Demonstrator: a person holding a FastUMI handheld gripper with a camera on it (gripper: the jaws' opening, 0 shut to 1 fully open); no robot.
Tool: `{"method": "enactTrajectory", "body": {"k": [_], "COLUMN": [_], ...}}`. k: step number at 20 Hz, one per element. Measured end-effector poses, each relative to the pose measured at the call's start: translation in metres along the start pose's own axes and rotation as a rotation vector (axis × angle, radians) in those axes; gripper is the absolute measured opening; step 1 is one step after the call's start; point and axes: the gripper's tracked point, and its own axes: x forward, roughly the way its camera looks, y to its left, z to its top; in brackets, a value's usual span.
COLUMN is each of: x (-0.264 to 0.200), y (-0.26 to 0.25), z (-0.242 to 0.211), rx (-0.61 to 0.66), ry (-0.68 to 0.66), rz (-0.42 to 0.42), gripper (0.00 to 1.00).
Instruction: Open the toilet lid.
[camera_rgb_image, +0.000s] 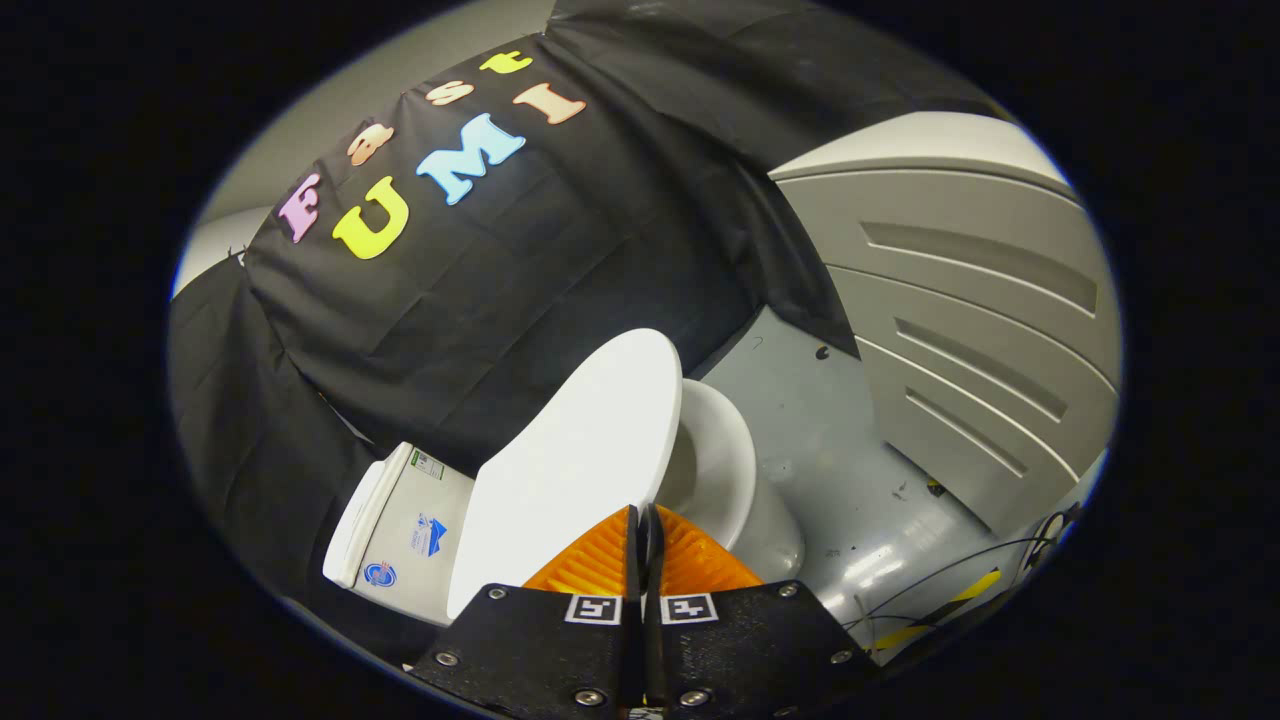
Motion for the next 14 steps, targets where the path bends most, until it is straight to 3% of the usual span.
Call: {"method": "enactTrajectory", "body": {"k": [14], "x": [-0.036], "y": [0.088], "z": [0.046], "rx": [-0.224], "ry": [-0.080], "rz": [-0.051], "gripper": [0.00]}}
